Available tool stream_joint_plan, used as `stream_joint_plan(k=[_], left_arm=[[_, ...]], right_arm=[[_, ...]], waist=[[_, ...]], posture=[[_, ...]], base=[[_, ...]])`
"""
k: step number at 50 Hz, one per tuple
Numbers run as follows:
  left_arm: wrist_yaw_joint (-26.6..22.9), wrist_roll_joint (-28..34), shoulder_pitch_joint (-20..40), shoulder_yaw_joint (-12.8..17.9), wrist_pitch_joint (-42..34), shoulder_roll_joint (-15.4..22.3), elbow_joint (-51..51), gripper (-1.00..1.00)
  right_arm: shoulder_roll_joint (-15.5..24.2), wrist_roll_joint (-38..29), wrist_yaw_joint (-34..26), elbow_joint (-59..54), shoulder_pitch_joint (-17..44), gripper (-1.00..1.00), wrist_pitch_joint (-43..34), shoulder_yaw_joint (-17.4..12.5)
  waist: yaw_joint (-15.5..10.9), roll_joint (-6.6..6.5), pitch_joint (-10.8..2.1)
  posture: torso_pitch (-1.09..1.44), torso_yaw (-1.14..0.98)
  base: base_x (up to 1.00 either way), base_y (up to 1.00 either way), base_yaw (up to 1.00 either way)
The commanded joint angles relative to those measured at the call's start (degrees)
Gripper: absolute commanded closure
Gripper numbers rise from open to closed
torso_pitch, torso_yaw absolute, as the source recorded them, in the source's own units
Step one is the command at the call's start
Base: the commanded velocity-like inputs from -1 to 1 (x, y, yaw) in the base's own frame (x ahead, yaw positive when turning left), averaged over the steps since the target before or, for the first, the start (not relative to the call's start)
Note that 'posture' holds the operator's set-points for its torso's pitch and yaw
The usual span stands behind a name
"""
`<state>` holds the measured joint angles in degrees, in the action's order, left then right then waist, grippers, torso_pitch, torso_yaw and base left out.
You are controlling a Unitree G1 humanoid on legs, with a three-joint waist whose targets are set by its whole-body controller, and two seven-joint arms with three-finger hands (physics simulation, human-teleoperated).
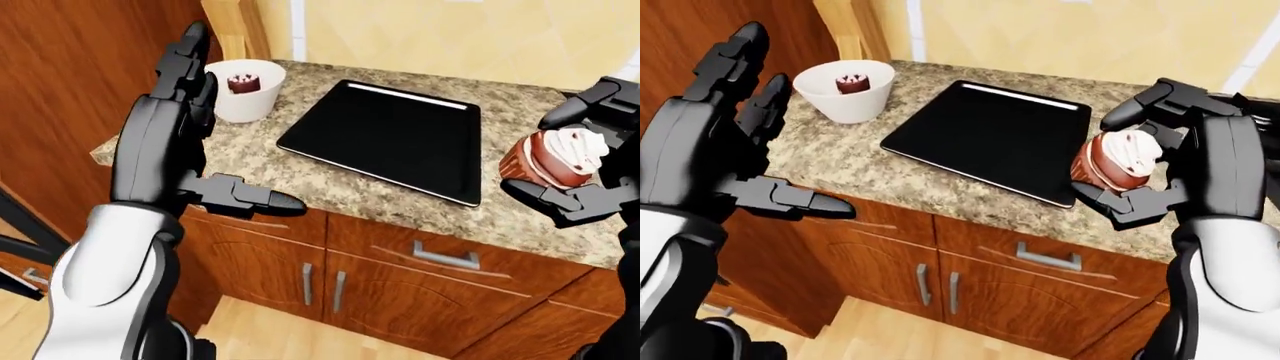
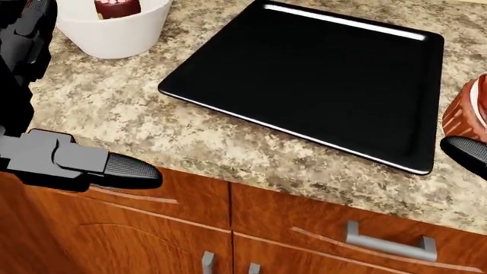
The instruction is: Pick up the bowl with cake and place it on the tray. Pick up the cupcake and place it on the tray.
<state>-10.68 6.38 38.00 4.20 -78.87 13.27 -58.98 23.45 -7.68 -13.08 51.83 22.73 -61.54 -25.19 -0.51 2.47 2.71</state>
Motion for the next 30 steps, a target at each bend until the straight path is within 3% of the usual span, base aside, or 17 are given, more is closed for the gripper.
stream_joint_plan(k=[1,3,5,6,7,8,9,14,16,18,19,27,28,30], left_arm=[[0.4,0.8,1.3,0.4,0.9,0.5,-0.8,-1.0],[0.2,0.8,2.0,0.6,0.2,0.7,-1.0,-1.0],[0.0,1.0,2.5,0.6,-0.2,0.9,-1.0,-1.0],[-0.4,1.0,2.8,1.3,-0.3,1.1,-1.0,-1.0],[-0.7,1.1,3.6,1.6,-1.0,1.5,-1.0,-1.0],[-0.9,1.1,3.9,1.8,-1.2,1.6,-1.0,-1.0],[-1.0,1.1,4.0,1.8,-1.2,1.7,-1.0,-1.0],[-1.2,1.3,4.0,1.8,-1.1,1.8,-1.0,-1.0],[-1.3,1.3,4.2,2.0,-1.3,1.9,-1.0,-1.0],[-1.4,1.3,4.3,2.1,-1.4,2.1,-1.0,-1.0],[-1.4,1.3,4.5,2.2,-1.5,2.1,-1.0,-1.0],[-1.5,1.3,4.4,2.4,-1.5,2.2,-1.0,-1.0],[-1.6,1.3,4.6,2.4,-1.6,2.3,-1.0,-1.0],[-1.6,1.3,4.9,2.6,-1.8,2.4,-1.0,-1.0]], right_arm=[[0.6,0.4,0.3,1.1,1.1,1.0,1.6,-0.1],[0.8,0.7,0.3,1.3,1.2,1.0,1.2,-0.2],[1.0,0.9,0.4,1.4,1.3,1.0,1.0,-0.4],[1.1,1.1,0.5,1.1,1.4,1.0,1.1,-0.6],[1.5,1.4,0.5,1.3,1.8,1.0,0.4,-1.2],[1.8,1.5,0.6,1.5,2.1,1.0,0.0,-1.5],[2.0,1.7,0.8,1.4,2.2,1.0,-0.1,-1.7],[2.2,2.8,1.3,1.1,1.8,1.0,0.4,-2.3],[2.3,3.2,1.5,1.2,1.5,1.0,0.5,-2.7],[2.3,3.7,1.7,1.2,1.3,1.0,0.5,-3.2],[2.3,4.1,1.9,1.4,1.4,1.0,0.2,-3.4],[2.5,5.8,3.0,1.2,1.0,1.0,0.4,-3.7],[2.5,5.9,3.2,1.2,1.1,1.0,0.2,-3.7],[2.5,6.2,3.4,1.3,1.1,1.0,0.0,-3.6]], waist=[[-0.1,0.24,-0.78],[0.1,-1.22,-0.85],[0.2,-3.86,-1.49],[0.2,-5.64,-3.25],[-0.3,-4.13,-1.79],[-0.2,-5.2,-0.65],[-0.5,-5.1,-1.07],[-0.6,-2.44,1.43],[-1.0,-0.83,1.32],[-1.4,2.55,0.11],[-1.1,0.16,0.75],[-0.4,-0.83,-0.92],[-0.4,-1.1,-2.26],[0.0,-2.98,-1.17]], posture=[[0.0,0.0],[0.0,0.0],[0.0,0.0],[0.0,0.0],[0.0,0.0],[0.0,0.0],[0.0,0.0],[0.0,0.0],[0.0,0.0],[0.0,0.0],[0.0,0.0],[0.0,0.0],[0.0,0.0],[0.0,0.0]], base=[[0.14,0.0,0.0],[0.14,0.0,0.0],[0.14,0.0,0.0],[0.12,0.0,0.0],[0.11,0.0,0.0],[0.06,0.0,0.0],[0.05,0.0,0.0],[0.05,0.0,0.0],[0.01,0.0,0.0],[0.0,0.0,0.0],[0.0,0.0,0.0],[0.0,0.0,0.0],[0.0,-0.16,0.0],[0.0,-0.39,0.0]])
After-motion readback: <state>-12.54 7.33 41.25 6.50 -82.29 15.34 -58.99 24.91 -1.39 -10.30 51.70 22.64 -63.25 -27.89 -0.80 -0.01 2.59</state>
